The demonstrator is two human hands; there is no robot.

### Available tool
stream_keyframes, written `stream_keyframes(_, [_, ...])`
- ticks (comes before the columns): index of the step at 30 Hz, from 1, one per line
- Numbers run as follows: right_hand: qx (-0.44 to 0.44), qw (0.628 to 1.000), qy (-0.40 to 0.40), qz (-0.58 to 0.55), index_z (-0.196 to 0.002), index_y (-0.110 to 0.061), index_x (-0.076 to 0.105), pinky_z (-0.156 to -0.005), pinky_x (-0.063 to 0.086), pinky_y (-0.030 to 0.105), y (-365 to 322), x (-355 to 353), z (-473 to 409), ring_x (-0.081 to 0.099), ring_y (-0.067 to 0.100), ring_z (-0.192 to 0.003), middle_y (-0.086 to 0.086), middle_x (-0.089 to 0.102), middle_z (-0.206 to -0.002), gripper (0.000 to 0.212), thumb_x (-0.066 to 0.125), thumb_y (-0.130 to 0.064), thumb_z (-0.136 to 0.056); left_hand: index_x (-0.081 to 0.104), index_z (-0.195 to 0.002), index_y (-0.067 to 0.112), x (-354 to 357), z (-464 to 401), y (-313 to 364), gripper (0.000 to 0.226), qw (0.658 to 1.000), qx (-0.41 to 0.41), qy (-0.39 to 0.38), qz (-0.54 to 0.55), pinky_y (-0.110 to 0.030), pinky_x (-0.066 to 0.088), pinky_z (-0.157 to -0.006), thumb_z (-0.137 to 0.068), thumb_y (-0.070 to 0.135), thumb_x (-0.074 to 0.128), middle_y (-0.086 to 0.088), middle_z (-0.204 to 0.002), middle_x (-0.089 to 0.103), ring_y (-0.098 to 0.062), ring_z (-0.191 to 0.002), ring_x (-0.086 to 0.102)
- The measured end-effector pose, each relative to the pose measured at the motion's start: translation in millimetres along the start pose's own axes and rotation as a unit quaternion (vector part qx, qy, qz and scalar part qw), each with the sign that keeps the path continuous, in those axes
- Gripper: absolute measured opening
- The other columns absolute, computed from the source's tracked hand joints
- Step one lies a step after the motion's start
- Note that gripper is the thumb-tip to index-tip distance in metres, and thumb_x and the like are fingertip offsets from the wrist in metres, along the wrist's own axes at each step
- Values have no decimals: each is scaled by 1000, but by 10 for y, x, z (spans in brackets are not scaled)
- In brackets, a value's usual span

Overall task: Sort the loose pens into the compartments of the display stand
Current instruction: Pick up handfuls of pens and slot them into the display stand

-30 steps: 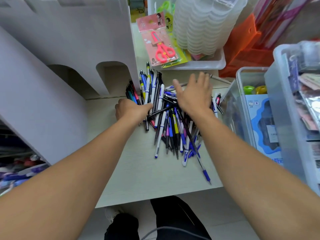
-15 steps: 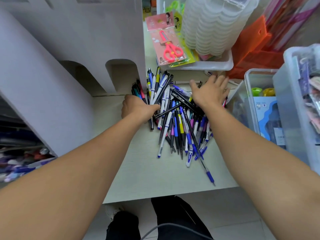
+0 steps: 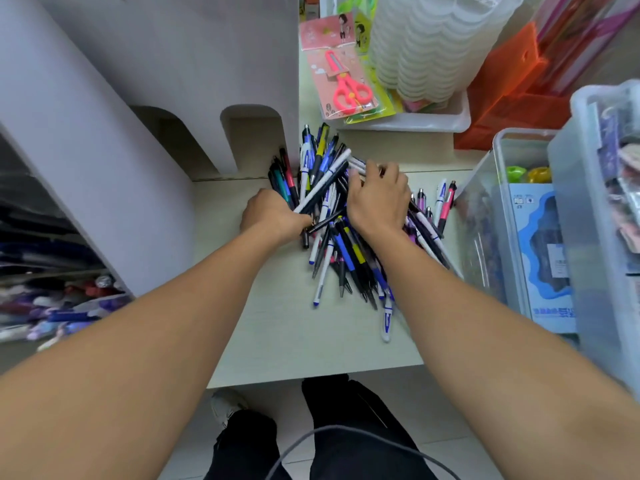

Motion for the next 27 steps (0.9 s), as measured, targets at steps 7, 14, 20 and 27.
stream_keyframes(7, [-90, 994, 18, -66, -154, -19, 35, -119, 24, 46, -238, 6, 22, 34, 30, -141, 12, 39, -154, 62, 33, -52, -102, 68, -76, 12, -43, 97, -179, 18, 993, -14, 6, 120, -25, 39, -53, -82, 29, 69, -1, -61, 58, -21, -60, 55])
stream_keyframes(14, [-129, 983, -109, -73, -158, -32, 26, -118, 26, 49, -598, 64, -216, 33, 37, -143, 20, 38, -152, 68, 33, -64, -99, 64, -81, 19, -26, 50, -192, 21, 991, 22, 34, 129, -34, 57, -74, -80, 33, 80, -3, -84, 71, -24, -82, 69])
stream_keyframes(20, [-104, 981, -161, -14, -160, -34, 14, -119, 20, 53, -773, 63, -299, 18, 40, -149, 17, 25, -162, 84, 45, -68, -91, 61, -96, 24, -17, 118, -311, 34, 991, 48, 20, 123, -37, 58, -84, -75, 30, 86, -2, -93, 73, -23, -89, 70])
stream_keyframes(27, [-116, 976, -185, 10, -159, -28, 21, -119, 23, 48, -713, -41, -352, 17, 36, -151, 17, 23, -163, 89, 55, -66, -87, 57, -100, 21, -80, 132, -166, 33, 987, 51, -4, 154, -27, 49, -70, -79, 28, 82, 2, -95, 66, -18, -92, 64])
Point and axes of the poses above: each hand's wrist, its own z-axis away from the middle knuckle, its own x-axis out of the palm, y = z × x, the point moved 3 cm from there along -z, towards the middle knuckle
